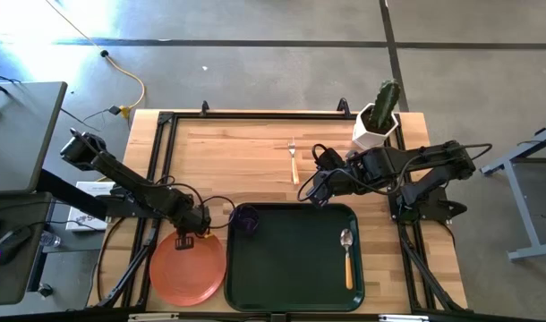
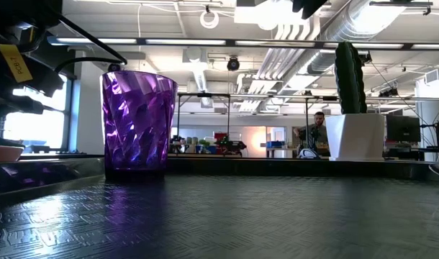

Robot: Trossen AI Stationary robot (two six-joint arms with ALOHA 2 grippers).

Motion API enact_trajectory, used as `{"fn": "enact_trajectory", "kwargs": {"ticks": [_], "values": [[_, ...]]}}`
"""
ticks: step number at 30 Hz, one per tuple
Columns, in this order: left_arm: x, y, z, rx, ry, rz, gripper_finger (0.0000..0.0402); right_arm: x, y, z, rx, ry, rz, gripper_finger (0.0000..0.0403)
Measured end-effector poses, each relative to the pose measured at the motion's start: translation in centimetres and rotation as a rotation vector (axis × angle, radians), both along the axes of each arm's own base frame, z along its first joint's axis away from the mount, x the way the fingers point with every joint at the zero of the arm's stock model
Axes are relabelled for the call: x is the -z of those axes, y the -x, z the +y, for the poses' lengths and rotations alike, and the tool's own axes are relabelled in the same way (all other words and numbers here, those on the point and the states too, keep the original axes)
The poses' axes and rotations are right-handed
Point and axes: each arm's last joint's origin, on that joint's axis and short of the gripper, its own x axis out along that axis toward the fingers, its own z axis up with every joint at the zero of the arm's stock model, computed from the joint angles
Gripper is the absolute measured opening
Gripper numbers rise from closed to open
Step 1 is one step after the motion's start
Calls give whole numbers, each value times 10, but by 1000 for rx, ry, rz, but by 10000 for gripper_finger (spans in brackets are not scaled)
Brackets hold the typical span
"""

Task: Pick and place plate/cup/fork/spoon on tray
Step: Put the orange plate on the dark green tray

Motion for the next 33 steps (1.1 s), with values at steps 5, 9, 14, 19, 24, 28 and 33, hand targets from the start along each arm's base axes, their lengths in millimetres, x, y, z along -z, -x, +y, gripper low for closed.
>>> {"fn": "enact_trajectory", "kwargs": {"ticks": [5, 9, 14, 19, 24, 28, 33], "values": [[0, 0, 0, 17, 2, 1, 4, 0, 0, 0, 2, -1, -1, 119], [0, 1, 0, 27, 9, 7, 3, 0, 0, 0, 16, -8, -6, 119], [-4, 4, 2, 26, 6, 5, 2, 0, 0, 0, 17, -7, -6, 119], [-11, 8, 4, 21, 13, -20, 2, 0, 0, 0, 37, -17, -13, 119], [-17, 15, 8, 13, 5, -15, 1, 0, 0, 0, 42, -19, -15, 119], [-23, 20, 11, 6, 3, -36, 1, 0, 1, 0, 66, -29, -20, 119], [-41, 21, 12, 11, -4, -64, 1, 0, 0, 0, 92, -41, -31, 119]]}}
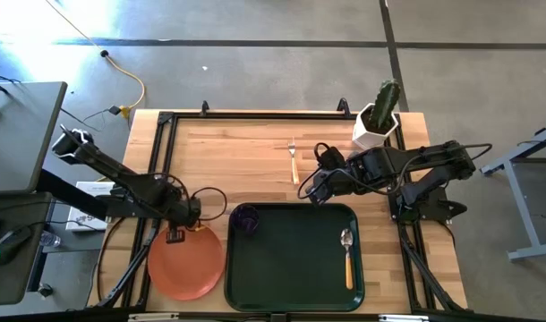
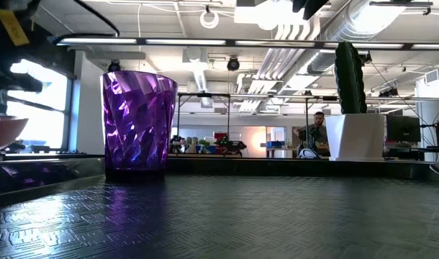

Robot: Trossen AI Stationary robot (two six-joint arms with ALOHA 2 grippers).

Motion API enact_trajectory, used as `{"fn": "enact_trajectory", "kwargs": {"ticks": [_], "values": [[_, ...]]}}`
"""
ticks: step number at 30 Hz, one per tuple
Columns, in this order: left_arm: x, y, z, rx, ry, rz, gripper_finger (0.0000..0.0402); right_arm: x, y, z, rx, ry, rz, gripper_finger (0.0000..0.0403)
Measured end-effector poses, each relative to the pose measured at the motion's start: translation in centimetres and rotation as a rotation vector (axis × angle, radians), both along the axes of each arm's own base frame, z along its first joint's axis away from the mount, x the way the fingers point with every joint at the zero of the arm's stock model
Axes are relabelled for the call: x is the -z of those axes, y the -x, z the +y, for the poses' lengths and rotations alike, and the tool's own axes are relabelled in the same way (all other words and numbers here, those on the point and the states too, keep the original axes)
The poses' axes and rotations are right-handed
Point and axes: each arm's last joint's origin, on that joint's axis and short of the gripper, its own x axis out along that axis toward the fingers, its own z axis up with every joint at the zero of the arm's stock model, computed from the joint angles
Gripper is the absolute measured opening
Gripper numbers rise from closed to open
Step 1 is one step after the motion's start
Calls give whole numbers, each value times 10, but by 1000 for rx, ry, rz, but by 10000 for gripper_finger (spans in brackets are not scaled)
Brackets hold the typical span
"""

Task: Pick and place plate/cup/fork/spoon on tray
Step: Put the orange plate on the dark green tray

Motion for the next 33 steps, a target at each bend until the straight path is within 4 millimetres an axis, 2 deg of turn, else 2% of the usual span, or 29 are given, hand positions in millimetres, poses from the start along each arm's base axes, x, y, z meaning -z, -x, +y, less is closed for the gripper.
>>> {"fn": "enact_trajectory", "kwargs": {"ticks": [6, 23, 33], "values": [[-26, 2, 4, 20, -78, -20, 1, 0, 0, 0, 5, -2, -3, 119], [-85, 3, 6, 86, -118, -116, 1, 0, 0, -1, 144, -40, -62, 119], [-138, 0, 15, 34, -177, -300, 1, -1, -1, -2, 206, -29, -100, 119]]}}
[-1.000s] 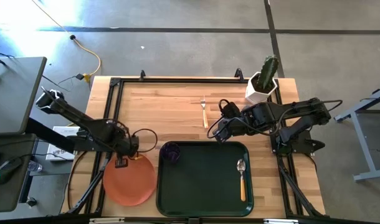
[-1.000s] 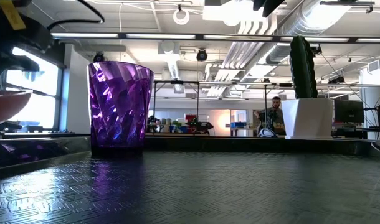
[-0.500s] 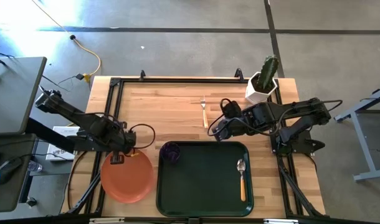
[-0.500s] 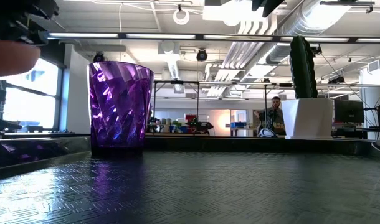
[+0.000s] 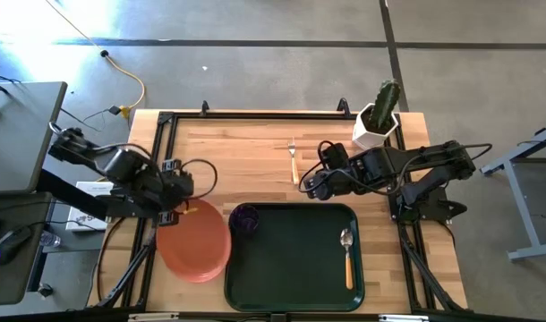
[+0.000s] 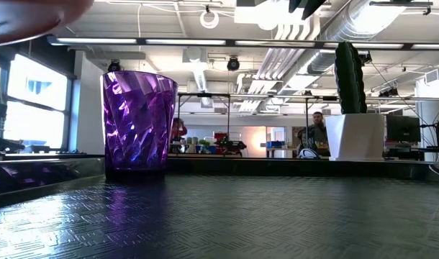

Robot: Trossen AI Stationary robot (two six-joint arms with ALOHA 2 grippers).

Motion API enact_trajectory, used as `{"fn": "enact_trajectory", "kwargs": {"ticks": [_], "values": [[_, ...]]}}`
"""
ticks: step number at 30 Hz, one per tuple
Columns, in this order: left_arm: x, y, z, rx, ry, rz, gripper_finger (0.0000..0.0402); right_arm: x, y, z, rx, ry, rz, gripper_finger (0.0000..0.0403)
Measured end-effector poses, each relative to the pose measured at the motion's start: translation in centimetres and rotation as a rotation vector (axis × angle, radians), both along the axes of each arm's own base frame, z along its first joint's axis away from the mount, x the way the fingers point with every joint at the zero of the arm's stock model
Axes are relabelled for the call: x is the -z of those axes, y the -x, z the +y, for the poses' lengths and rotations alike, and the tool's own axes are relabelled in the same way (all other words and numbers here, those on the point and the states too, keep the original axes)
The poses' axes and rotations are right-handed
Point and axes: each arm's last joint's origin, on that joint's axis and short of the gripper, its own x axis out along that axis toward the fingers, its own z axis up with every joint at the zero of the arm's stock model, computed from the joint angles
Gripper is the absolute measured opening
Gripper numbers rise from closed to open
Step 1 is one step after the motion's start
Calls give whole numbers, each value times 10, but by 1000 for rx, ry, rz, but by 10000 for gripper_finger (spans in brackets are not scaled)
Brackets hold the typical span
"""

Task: Pick and place plate/cup/fork/spoon on tray
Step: Put the orange plate on the dark green tray

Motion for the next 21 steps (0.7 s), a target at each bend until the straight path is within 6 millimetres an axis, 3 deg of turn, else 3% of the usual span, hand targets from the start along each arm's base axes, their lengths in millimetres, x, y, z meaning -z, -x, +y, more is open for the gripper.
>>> {"fn": "enact_trajectory", "kwargs": {"ticks": [11, 21], "values": [[-45, -23, 12, -86, -61, -203, 1, 0, -3, -15, 39, 8, 3, 119], [-54, -68, 14, -218, -112, -211, 1, 1, -5, -36, -83, -4, 96, 119]]}}
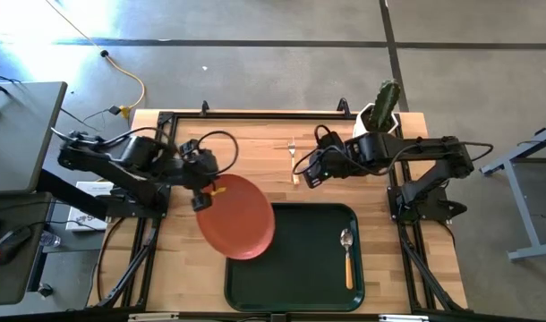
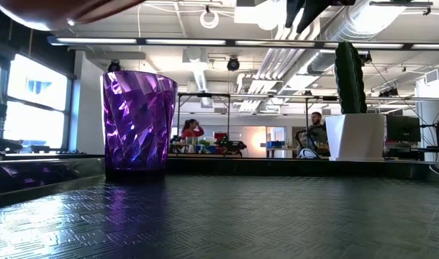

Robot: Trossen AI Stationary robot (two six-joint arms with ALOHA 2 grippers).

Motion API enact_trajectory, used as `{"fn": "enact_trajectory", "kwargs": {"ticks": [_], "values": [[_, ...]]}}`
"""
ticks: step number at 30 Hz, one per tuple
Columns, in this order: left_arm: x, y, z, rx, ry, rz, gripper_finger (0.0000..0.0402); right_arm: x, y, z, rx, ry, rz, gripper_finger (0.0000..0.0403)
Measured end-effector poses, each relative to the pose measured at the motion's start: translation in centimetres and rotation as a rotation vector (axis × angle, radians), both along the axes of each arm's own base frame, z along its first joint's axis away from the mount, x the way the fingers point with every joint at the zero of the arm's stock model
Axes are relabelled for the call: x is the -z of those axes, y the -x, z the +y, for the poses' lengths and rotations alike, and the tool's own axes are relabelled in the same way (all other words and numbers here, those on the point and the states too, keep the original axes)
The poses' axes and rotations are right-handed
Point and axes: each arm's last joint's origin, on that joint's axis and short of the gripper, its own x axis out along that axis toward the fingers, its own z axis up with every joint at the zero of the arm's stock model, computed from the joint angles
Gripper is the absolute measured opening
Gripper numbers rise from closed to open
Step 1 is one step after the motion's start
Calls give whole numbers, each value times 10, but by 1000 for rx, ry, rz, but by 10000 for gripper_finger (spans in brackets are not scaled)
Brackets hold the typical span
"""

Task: Pick and place plate/cup/fork/spoon on tray
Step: Put the orange plate on the dark green tray

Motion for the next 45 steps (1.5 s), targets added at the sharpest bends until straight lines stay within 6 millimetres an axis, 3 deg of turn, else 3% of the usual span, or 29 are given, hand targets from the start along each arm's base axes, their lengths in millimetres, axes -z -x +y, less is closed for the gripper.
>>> {"fn": "enact_trajectory", "kwargs": {"ticks": [9, 19, 25, 37, 45], "values": [[5, -42, -6, -86, 71, 40, 1, 1, -1, -5, -127, -14, 55, 123], [9, -68, -13, -213, 162, 121, 1, 2, -1, 0, -218, -147, 63, 168], [17, -77, -14, -276, 249, 173, 1, 0, -6, 5, -275, -195, 4, 170], [25, -80, -17, -421, 370, 219, 1, -9, -18, 32, -474, -49, -130, 156], [25, -81, -18, -498, 413, 200, 1, -10, -20, 36, -548, -7, -138, 151]]}}
